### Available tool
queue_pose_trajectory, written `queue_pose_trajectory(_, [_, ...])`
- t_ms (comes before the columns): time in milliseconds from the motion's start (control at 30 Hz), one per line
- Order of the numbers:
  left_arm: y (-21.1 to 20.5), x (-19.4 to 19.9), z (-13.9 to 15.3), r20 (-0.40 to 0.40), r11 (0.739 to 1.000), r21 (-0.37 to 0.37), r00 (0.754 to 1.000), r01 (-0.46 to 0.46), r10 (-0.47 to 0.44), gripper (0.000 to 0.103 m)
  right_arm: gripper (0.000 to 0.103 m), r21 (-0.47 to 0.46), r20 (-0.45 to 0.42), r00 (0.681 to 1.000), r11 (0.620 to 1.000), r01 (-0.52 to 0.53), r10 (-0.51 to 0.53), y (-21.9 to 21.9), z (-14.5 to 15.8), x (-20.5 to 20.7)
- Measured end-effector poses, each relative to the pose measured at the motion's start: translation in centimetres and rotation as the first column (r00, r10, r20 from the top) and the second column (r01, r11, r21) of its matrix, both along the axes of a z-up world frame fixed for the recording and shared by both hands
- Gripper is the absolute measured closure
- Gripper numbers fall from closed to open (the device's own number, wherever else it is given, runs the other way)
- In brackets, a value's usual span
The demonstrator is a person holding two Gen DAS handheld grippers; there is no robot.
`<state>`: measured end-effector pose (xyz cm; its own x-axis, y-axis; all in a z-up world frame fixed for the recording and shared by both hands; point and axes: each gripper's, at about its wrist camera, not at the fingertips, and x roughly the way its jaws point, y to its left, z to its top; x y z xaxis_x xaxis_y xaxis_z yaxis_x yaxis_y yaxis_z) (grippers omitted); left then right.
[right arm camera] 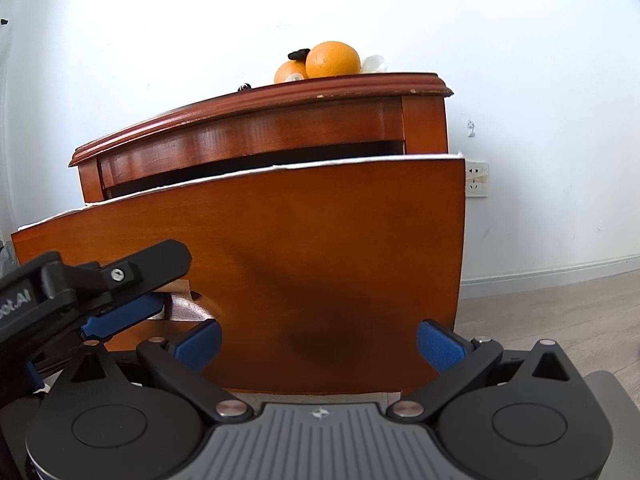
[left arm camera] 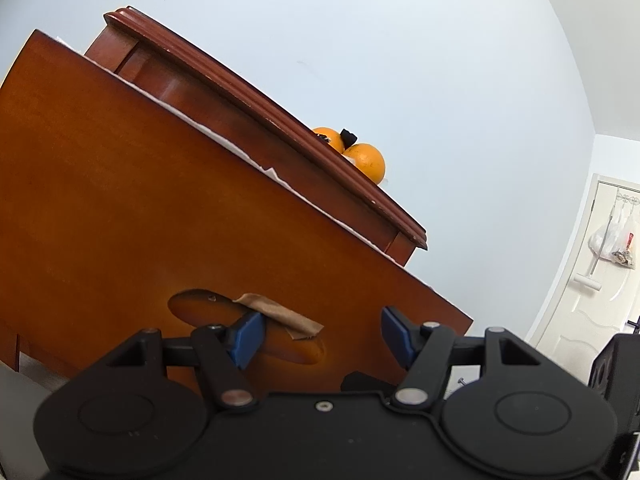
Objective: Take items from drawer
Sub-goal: 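Pull the upper drawer open with the right tool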
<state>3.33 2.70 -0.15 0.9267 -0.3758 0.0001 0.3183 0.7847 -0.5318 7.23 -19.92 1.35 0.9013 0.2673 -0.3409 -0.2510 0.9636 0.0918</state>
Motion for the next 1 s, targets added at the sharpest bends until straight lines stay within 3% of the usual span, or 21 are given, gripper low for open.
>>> queue_pose_trajectory(567, [-0.6,-0.1,0.6,-0.031,0.999,0.037,0.999,-0.008,0.009,0.037,0.000,-0.011,-0.005,1.000,1.000,0.007,-0.007,0.0,-0.1,-0.5])
queue_pose_trajectory(667, [-0.8,-0.2,1.1,-0.046,0.996,0.084,0.998,-0.032,0.036,0.030,0.000,-0.005,-0.022,1.000,1.000,0.004,-0.004,-0.2,-0.2,-0.2])
queue_pose_trajectory(833, [-0.8,-1.3,2.3,-0.095,0.973,0.220,0.991,-0.076,0.099,0.004,0.000,-0.008,-0.033,0.999,1.000,0.006,-0.006,-0.3,-0.2,0.0])
queue_pose_trajectory(1000, [0.4,-2.7,3.7,-0.103,0.958,0.265,0.985,-0.106,0.138,0.002,0.000,-0.017,-0.036,0.999,1.000,-0.006,0.005,-0.5,0.2,-0.2])
